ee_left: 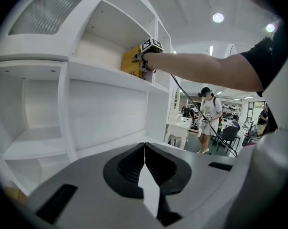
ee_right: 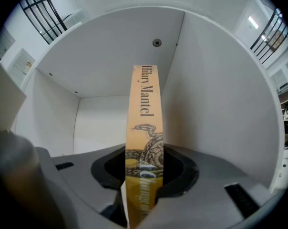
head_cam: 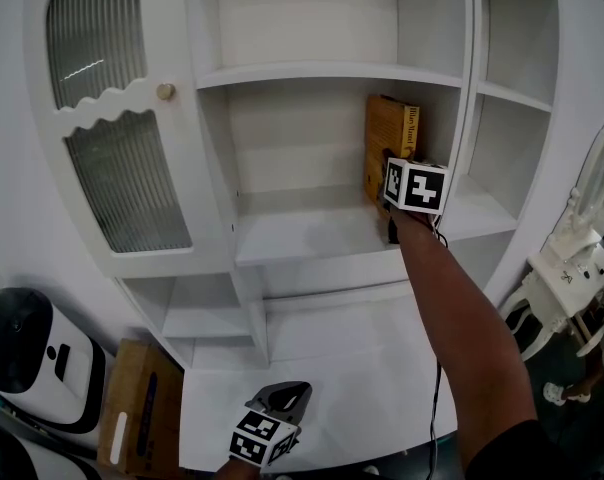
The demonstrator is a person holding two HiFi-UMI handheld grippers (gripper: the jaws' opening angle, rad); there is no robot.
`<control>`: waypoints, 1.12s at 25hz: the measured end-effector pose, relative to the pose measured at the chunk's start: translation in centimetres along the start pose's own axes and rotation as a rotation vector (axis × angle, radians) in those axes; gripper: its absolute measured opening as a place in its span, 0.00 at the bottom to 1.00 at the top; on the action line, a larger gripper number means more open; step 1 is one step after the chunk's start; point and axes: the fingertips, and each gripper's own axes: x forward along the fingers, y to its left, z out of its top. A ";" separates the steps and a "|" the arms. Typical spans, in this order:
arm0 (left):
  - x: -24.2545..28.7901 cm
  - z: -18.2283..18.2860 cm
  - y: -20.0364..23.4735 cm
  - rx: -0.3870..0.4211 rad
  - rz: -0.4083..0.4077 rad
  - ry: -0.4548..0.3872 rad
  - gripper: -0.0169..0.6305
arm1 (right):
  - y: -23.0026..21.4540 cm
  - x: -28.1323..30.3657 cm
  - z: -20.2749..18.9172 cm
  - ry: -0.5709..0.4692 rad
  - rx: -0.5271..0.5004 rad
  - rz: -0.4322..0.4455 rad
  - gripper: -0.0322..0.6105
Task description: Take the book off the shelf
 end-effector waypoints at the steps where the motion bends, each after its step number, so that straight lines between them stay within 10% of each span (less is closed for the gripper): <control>1: 0.1 0.0 -0.1 0.000 -0.003 -0.001 0.04 | 0.1 -0.4 0.1 -0.004 0.002 0.012 0.29; 28: 2.0 1.3 -1.5 0.022 -0.039 -0.018 0.04 | 1.8 -16.1 2.4 -0.151 0.267 0.450 0.29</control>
